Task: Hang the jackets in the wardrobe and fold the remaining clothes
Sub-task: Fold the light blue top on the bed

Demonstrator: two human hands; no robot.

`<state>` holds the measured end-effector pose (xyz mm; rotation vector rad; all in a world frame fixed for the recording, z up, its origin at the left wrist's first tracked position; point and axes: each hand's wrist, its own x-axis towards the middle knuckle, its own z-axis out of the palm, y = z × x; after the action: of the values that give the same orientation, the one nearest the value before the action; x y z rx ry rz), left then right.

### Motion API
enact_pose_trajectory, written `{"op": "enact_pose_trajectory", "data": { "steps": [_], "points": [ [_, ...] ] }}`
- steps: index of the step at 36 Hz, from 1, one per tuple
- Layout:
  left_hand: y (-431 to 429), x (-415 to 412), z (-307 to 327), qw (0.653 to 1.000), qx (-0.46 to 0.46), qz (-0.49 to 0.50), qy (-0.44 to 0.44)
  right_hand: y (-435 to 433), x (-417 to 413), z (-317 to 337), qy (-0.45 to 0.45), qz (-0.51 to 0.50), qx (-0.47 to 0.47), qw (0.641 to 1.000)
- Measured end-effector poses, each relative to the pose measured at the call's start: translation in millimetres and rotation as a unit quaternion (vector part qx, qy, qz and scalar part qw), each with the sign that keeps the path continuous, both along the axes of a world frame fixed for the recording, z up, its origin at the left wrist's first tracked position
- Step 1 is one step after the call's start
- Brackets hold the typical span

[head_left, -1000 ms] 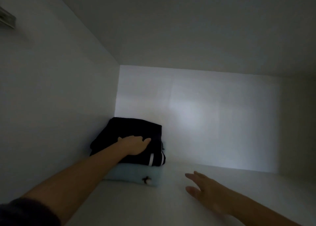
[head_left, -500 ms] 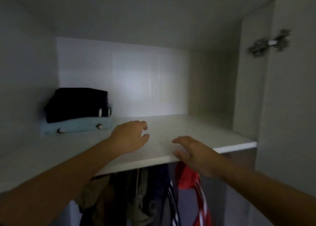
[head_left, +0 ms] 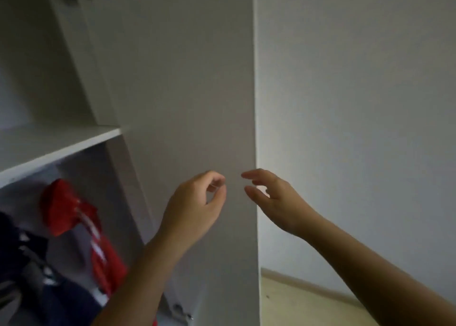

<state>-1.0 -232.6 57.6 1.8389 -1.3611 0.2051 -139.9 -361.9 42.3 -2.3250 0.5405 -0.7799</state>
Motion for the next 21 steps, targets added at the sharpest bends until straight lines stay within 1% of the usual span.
{"op": "enact_pose_trajectory", "data": {
  "steps": [2,4,7,9,13,17,21],
  "points": [
    [-29.6,-28.5,-16.4,0.998,0.002,-0.061,0.035,-16.1,-41.8,-22.5,-0.036,-0.055,0.065,0.996],
    [-59.7,-55.9,-34.8,0.990,0.013,-0.112,0.081,-29.9,-79.2,-47.0,-0.070,-0.113,0.118,0.984],
    [-109.1,-95.4,-61.9,0.971,0.045,-0.173,0.159,-52.2,-124.8,-81.5,-0.108,-0.210,0.183,0.954],
    [-143.5,-121.3,-77.2,0.958,0.069,-0.207,0.188,-69.1,-151.3,-99.1,-0.119,-0.265,0.218,0.932],
    [-209.5,-172.4,-100.4,0.928,0.105,-0.281,0.220,-105.7,-201.7,-120.0,-0.138,-0.347,0.252,0.893],
    [-268.9,-227.5,-118.1,0.885,0.157,-0.361,0.249,-139.7,-256.6,-127.4,-0.178,-0.432,0.262,0.844],
    [-317.0,-284.4,-130.6,0.845,0.197,-0.437,0.236,-156.7,-312.6,-132.4,-0.202,-0.504,0.250,0.801]
  ]
}}
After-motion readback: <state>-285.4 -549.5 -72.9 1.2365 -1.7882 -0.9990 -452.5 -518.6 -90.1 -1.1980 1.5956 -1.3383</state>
